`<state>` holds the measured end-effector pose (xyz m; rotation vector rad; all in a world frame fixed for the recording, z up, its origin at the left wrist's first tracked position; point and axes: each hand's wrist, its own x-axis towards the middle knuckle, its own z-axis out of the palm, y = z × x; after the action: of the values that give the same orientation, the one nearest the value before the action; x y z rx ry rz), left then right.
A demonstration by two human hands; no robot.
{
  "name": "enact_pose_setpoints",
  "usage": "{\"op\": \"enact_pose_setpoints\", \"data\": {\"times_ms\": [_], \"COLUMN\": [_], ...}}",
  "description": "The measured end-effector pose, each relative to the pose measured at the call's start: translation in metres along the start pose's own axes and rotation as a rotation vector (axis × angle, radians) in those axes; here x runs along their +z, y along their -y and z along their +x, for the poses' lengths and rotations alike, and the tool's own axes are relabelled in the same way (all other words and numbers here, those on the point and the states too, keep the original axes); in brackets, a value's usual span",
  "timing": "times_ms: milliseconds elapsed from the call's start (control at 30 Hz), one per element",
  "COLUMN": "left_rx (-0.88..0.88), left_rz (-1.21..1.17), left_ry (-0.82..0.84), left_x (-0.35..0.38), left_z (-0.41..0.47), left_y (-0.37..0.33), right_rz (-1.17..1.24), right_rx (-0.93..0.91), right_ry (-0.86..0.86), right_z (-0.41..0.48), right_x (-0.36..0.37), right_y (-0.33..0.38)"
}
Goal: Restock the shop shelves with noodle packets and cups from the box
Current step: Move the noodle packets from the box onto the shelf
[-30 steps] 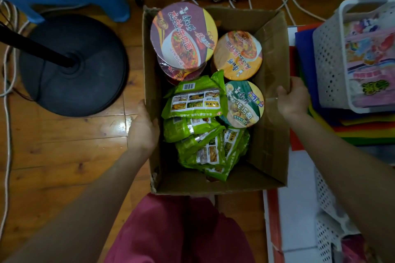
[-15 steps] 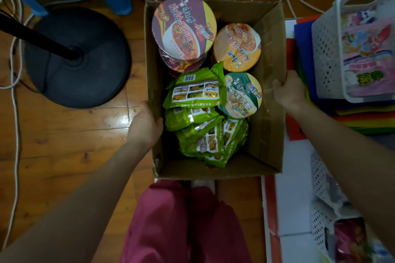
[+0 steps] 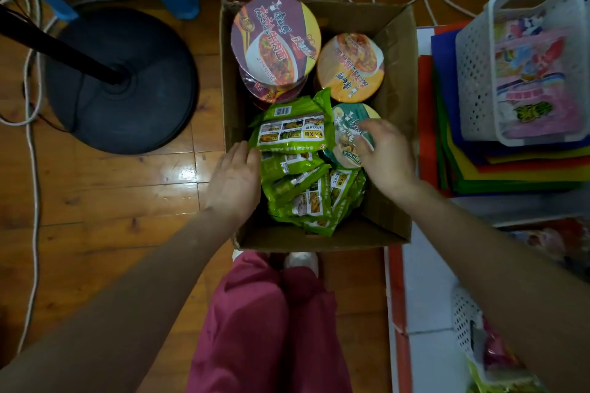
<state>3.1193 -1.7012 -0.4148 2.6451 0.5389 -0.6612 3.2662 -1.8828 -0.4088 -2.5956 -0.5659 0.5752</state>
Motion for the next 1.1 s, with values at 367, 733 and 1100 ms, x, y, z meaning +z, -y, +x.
{"op": "enact_pose_setpoints", "data": {"times_ms": [367,733,1100], "left_rx": [0.041,0.125,0.171], "left_rz": [0.128,0.139,0.314], "left_ry": [0.077,0.116,0.088], "left_x": [0.029,0.040,0.048], "left_z": [0.078,0.092,0.097], "left_y": [0.006,0.009,0.000], "right_rz": [-0.195,-0.338,-0.320], "right_rx": [-0.278,-0.477,-0.469], "right_ry": [0.035,-0.064,-0.093], "right_z": [-0.016,-0.020,-0.014], "right_x": [0.074,0.108,0.123], "right_y": [0.005,-0.010,-0.009]}}
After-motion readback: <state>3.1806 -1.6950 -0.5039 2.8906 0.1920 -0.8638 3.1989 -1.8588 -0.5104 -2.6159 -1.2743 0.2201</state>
